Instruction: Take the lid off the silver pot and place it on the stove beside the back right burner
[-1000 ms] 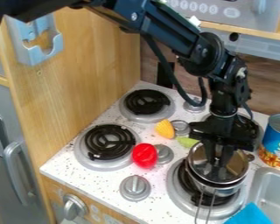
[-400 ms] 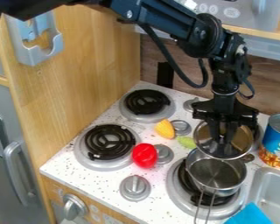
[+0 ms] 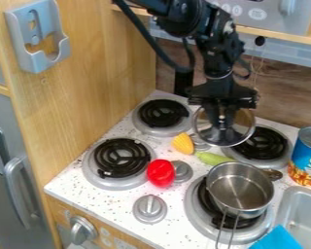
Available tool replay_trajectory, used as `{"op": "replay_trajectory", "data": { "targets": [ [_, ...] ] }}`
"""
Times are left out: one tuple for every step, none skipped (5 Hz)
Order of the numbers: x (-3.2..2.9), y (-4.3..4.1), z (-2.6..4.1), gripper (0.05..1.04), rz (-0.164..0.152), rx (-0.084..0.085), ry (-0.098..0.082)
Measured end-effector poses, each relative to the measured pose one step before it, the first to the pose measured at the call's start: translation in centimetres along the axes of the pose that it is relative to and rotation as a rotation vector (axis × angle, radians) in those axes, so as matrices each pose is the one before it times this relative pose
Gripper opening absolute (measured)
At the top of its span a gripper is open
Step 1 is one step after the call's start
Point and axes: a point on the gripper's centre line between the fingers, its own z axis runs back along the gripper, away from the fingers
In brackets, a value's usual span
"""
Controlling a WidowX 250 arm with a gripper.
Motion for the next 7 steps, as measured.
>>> {"op": "replay_trajectory", "data": {
  "targets": [
    [0.487,0.309,0.059,0.325,0.0062,-0.0032,-0.0185],
    [1.341,-1.019,-1.282,0.325,0.0217,-0.0121,-0.0298],
    [0.233,-0.035,-1.637,0.325,-0.0067,0.0020,0.0058],
    [0.212,-0.518,-1.410,0.325,-0.0069,-0.0090,0.0135],
    [0.131,-1.024,-1.261,0.325,-0.0050,0.0033,0.0089],
    [0.124,-0.802,-1.070,0.325,0.0075,-0.0062,0.0010],
    [0.215,-1.509,-1.475,0.325,-0.0069,-0.0011,0.0174]
  ]
}}
